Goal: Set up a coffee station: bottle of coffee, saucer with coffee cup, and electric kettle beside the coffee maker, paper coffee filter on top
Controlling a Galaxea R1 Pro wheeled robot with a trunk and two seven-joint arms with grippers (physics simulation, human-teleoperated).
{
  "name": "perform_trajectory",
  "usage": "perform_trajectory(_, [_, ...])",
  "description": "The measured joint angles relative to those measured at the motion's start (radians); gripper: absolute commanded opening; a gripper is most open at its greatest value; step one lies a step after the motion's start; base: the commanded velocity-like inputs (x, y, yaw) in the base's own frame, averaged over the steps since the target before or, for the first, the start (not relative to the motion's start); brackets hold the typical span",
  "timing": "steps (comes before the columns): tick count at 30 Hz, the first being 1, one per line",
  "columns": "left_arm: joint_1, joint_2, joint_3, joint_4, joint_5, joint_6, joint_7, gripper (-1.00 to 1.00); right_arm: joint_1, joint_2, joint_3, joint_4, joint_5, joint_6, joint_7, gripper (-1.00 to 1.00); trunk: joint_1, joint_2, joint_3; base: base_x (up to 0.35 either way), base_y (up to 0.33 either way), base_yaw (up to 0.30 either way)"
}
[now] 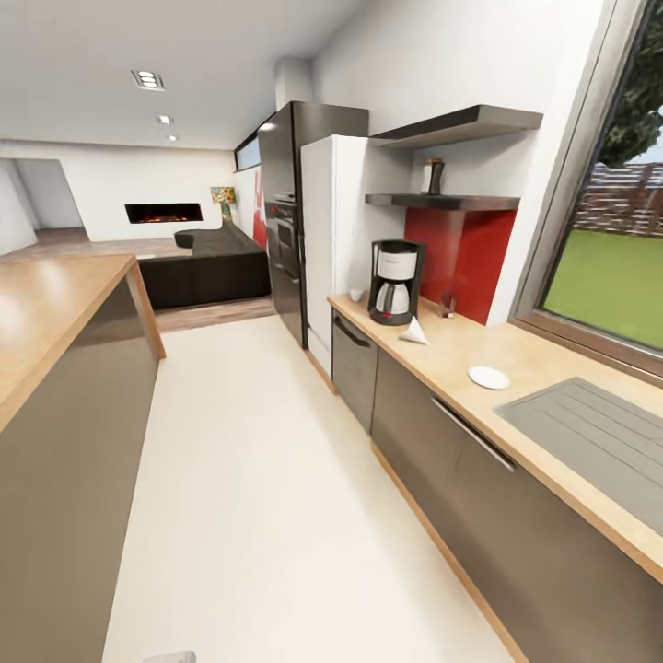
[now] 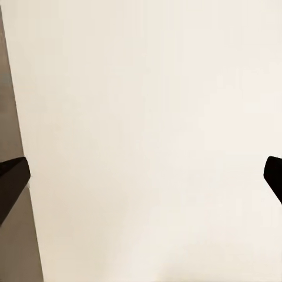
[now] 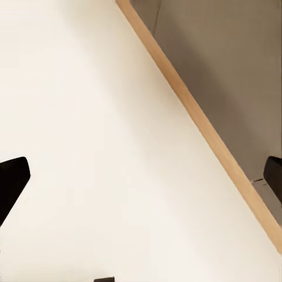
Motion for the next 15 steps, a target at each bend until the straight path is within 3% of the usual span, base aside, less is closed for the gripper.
perform_trajectory(15, [0.000,0.000,0.000,0.001,0.000,0.000,0.000,1.00,0.000,0.000,0.000,0.000,0.000,0.000,0.000,1.00,0.000,0.000,0.007,0.338,0.000,0.274])
